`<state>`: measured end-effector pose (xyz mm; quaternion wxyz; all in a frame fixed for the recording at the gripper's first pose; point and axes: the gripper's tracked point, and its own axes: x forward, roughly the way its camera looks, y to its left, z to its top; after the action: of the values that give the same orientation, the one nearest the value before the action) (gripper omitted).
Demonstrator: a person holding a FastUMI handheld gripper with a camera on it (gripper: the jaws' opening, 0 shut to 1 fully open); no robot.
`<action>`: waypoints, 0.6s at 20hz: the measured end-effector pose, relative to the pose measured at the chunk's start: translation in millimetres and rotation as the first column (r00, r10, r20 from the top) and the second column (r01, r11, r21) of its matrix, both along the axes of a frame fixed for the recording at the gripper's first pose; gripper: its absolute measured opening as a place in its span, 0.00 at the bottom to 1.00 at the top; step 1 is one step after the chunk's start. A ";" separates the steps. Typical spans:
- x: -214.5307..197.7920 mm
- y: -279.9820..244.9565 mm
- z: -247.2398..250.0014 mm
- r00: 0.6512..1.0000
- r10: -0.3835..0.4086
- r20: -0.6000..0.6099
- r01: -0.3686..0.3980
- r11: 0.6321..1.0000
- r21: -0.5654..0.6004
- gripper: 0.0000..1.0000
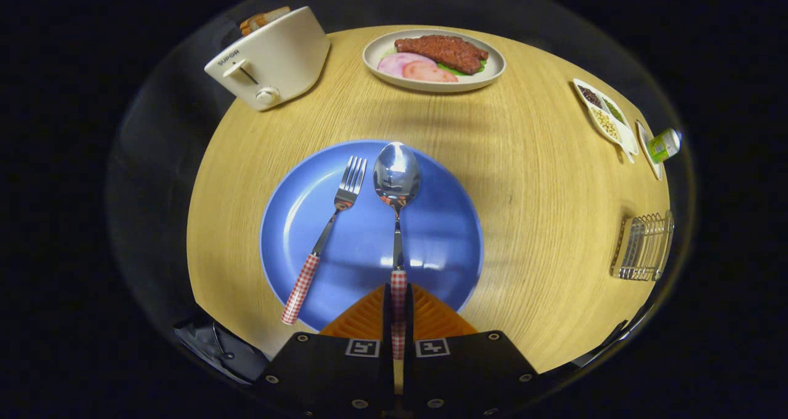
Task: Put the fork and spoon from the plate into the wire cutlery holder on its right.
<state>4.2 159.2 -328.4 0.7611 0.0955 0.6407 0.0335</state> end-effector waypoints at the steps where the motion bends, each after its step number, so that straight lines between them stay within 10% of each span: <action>1: -0.3 -6.2 6.6 0.999 -0.027 0.019 0.027 1.000 0.006 0.07; 12: -60.2 -186.9 73.6 0.952 -0.304 0.039 0.305 0.951 -0.049 0.07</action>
<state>-56.0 -27.7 -254.8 0.7694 0.1720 0.6070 -0.1001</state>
